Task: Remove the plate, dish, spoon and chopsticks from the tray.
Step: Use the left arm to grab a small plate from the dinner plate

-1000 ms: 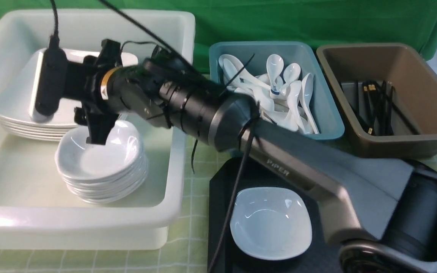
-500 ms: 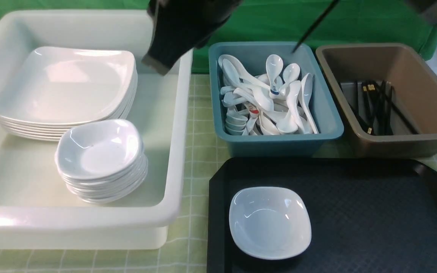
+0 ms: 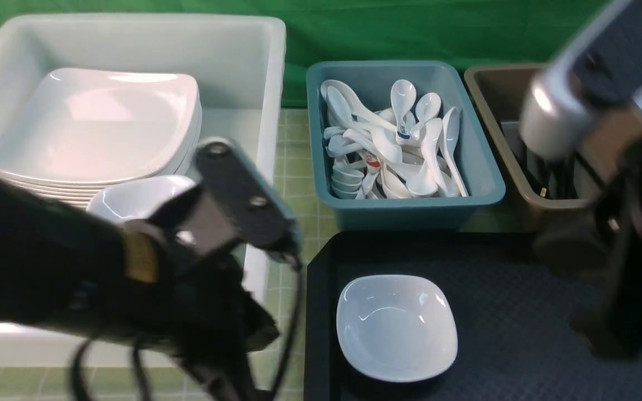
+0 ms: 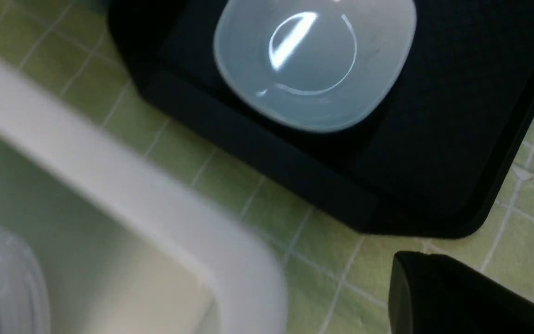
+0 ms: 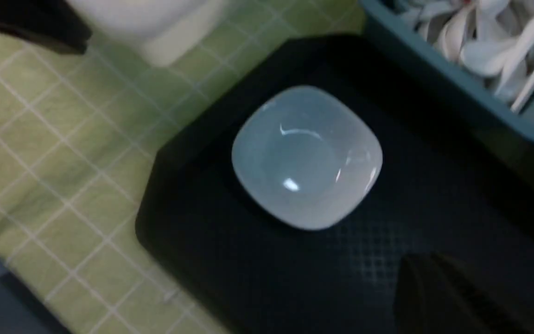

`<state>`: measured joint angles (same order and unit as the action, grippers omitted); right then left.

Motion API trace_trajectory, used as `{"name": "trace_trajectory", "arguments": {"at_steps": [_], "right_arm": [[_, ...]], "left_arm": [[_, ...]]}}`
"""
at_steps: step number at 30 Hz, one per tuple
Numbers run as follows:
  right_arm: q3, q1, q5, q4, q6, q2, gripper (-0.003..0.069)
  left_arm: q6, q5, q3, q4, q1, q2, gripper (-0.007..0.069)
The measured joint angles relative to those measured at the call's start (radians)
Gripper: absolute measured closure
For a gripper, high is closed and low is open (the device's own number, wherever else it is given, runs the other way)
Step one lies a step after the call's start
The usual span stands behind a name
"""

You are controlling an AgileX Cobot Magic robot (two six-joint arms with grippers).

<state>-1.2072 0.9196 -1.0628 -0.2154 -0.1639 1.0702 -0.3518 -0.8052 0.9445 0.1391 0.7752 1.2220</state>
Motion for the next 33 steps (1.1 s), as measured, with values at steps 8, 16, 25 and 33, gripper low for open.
{"name": "trace_trajectory", "arguments": {"at_steps": [8, 16, 25, 33], "right_arm": [[0.323, 0.000, 0.048, -0.003, -0.114, -0.342, 0.0624], [0.360, 0.000, 0.066, -0.008, -0.131, -0.597, 0.0623], [0.361, 0.000, 0.069, -0.010, -0.132, -0.681, 0.0622], [0.361, 0.000, 0.073, -0.010, -0.136, -0.681, 0.0622]], "left_arm": [[0.011, 0.147, 0.255, -0.066, 0.192, 0.413, 0.0536], [0.134, 0.164, 0.449, -0.205, 0.234, 0.732, 0.0231], [0.280, 0.205, 0.467, -0.361, 0.234, 0.840, 0.0159], [0.270, 0.151, 0.488, -0.302, 0.242, 0.801, 0.0494]]}}
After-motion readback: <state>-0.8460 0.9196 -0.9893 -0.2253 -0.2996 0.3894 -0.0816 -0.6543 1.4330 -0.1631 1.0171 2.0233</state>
